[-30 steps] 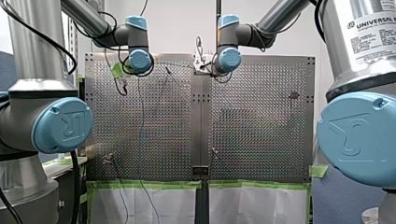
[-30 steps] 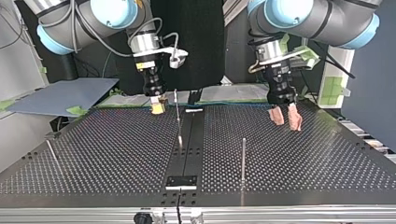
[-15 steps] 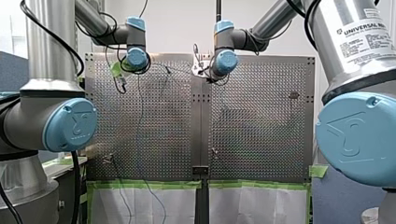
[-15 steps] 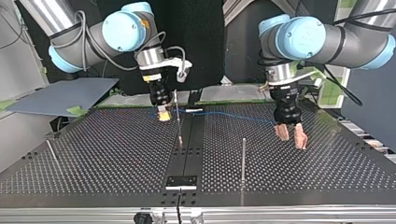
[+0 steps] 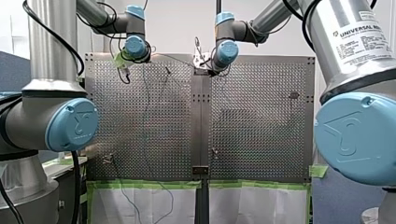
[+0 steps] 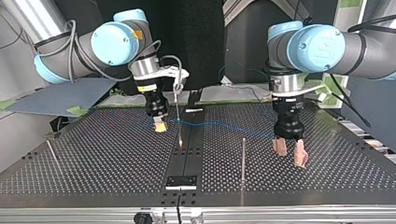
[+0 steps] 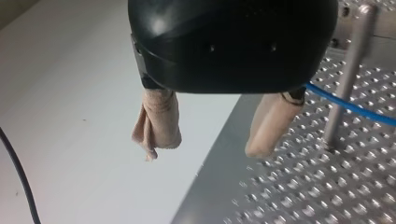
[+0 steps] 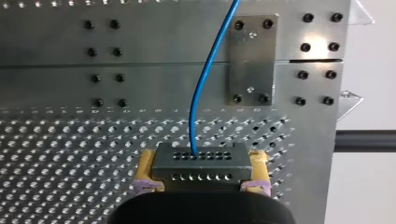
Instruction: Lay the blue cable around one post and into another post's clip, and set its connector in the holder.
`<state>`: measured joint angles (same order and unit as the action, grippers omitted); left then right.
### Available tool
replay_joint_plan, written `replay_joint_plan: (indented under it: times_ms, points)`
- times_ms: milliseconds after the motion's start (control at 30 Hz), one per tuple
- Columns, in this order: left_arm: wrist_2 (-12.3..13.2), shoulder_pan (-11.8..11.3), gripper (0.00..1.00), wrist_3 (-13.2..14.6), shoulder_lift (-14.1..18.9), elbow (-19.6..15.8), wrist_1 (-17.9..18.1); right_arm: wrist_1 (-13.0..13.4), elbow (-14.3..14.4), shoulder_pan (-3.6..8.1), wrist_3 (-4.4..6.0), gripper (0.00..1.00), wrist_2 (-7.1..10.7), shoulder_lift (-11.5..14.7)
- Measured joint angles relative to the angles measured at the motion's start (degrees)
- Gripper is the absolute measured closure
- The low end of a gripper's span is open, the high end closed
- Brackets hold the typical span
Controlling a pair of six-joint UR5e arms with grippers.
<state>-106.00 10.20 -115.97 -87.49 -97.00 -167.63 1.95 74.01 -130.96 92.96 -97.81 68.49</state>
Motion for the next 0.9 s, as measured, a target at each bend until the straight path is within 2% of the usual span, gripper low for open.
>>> replay_joint_plan:
  times_ms: [233,633,733,900]
  points:
    - [2.81,-0.95,0.0,-2.53,-0.67,3.74,-3.73,-3.84,-3.85,0.83,-0.06,1.0,1.11,-1.28]
    - [6.01,-2.46,0.0,-6.76,-3.57,9.63,-9.34,-9.54,-9.54,1.65,-0.06,1.0,1.72,-6.64]
    - [7.04,-2.92,0.0,-8.06,-3.96,11.02,-9.17,-10.46,-10.78,1.92,-0.07,1.0,1.72,-7.65]
    - [8.45,-3.41,0.0,-9.81,-5.22,13.33,-8.43,-10.34,-13.13,2.37,-0.09,1.0,1.74,-8.29]
